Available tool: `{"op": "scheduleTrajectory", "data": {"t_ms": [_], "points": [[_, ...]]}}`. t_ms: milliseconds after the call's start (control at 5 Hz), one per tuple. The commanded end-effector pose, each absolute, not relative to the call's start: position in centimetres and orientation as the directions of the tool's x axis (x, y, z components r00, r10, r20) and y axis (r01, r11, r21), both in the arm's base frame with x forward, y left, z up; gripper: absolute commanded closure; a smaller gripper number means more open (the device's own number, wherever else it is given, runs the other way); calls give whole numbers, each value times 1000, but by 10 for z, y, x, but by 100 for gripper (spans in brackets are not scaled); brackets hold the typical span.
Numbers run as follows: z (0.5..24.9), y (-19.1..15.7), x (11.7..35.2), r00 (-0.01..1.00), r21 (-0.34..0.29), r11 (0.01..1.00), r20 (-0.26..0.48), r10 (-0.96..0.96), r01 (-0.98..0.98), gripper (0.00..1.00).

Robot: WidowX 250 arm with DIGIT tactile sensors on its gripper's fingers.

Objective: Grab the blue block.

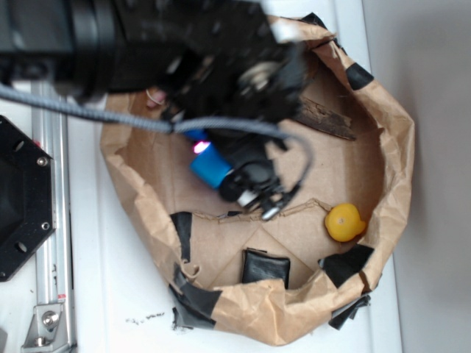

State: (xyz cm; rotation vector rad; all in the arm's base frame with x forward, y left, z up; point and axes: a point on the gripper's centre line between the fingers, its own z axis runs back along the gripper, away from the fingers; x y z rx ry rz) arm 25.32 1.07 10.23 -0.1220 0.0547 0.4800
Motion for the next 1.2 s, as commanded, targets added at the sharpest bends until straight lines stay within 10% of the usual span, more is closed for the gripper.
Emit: {"op": "scheduleTrajectory", "data": {"t_ms": [0, 200, 1000], "points": [[170, -5, 277, 992, -45, 991, 15, 123, -122, 100], [171, -22, 275, 997, 63, 997, 67, -42, 38, 100], [163, 11, 279, 993, 74, 997, 114, 18, -26, 100]]}}
